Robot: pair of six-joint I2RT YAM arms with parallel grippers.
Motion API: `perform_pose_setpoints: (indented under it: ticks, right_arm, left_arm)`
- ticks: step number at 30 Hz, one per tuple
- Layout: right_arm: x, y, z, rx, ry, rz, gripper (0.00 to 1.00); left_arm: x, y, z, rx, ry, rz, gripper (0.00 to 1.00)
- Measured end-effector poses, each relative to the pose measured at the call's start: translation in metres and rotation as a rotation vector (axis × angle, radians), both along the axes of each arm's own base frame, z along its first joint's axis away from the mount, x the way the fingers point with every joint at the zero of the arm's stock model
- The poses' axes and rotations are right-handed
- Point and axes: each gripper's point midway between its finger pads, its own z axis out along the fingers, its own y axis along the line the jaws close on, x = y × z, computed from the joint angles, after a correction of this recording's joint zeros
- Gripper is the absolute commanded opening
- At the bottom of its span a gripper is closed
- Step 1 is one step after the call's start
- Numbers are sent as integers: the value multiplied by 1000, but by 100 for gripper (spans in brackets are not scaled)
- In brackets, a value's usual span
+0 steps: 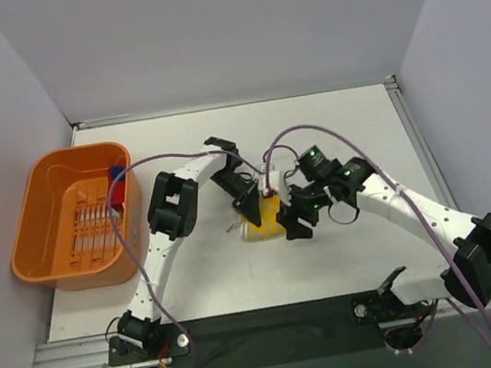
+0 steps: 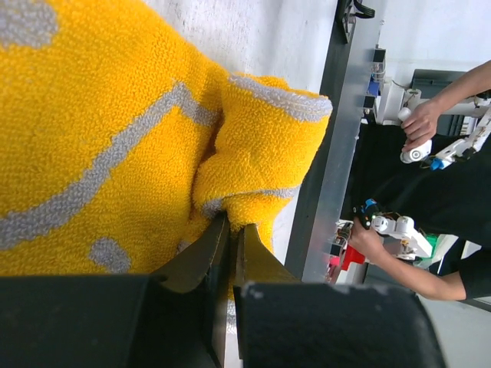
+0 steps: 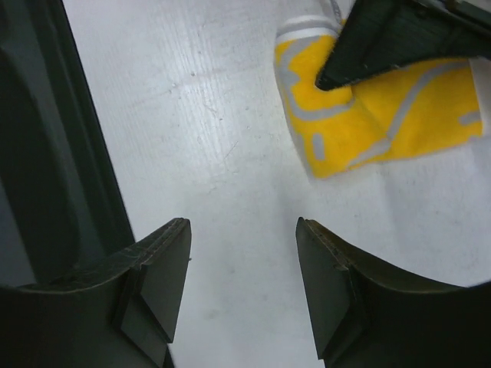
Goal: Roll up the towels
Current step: Roll the towel
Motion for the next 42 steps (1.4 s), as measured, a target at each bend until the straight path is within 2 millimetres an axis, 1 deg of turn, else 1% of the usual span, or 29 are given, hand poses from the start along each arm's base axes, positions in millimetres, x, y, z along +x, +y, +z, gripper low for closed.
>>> perform_pose_setpoints:
  ticks: [1, 3, 6, 9, 12, 15, 18, 21, 22, 24, 25, 26, 27, 28, 29, 31, 36, 39, 42]
  right_arm:
    - [-3, 7, -7, -31, -37, 46, 62]
    - [-2, 17, -21, -83, -112, 110, 63]
    - [10, 29, -42, -146, -206, 167, 63]
    - [26, 41, -61, -186, -261, 194, 63]
    - [39, 48, -81, -216, -281, 205, 60]
    - [44, 51, -95, -229, -272, 214, 56]
    - [43, 54, -105, -232, -252, 223, 49]
    - [44, 55, -111, -225, -234, 222, 34]
    - [44, 56, -112, -218, -224, 220, 23]
    - [43, 60, -113, -197, -196, 216, 17]
    - [43, 63, -113, -188, -180, 214, 10]
    - [43, 66, -113, -177, -165, 218, 6]
    - [43, 70, -113, -168, -150, 222, 1]
    - [44, 74, -113, -160, -137, 226, 0]
    - [45, 77, -113, -151, -126, 226, 0]
    - [48, 83, -113, -130, -108, 225, 0]
    - [53, 92, -115, -87, -57, 229, 0]
    - [55, 94, -115, -62, -34, 233, 0]
    - [55, 94, -116, -49, -19, 234, 0]
  left_arm:
    - [0, 0, 0, 2, 3, 0, 9]
    - [0, 0, 0, 3, 5, 0, 10]
    - [0, 0, 0, 4, 8, 1, 11]
    - [0, 0, -1, 4, 9, 2, 13]
    - [-1, 0, -1, 5, 9, 2, 15]
    - [-1, 0, -1, 6, 11, 3, 18]
    - [-1, 0, -1, 9, 15, 5, 18]
    - [-2, 4, -1, 29, 39, 21, 21]
    - [-3, 5, -1, 38, 50, 28, 22]
    - [-5, 9, 0, 58, 74, 46, 25]
    - [-5, 11, 0, 67, 85, 57, 27]
    - [-6, 15, 0, 77, 95, 70, 32]
    - [-5, 19, 1, 89, 102, 86, 34]
    - [-3, 23, 1, 99, 101, 101, 36]
    - [-1, 27, 2, 106, 96, 118, 39]
    - [10, 35, 2, 117, 65, 151, 41]
    - [48, 49, 5, 99, -58, 233, 50]
    - [69, 59, 13, 76, -126, 284, 51]
    - [91, 72, 30, 53, -197, 340, 52]
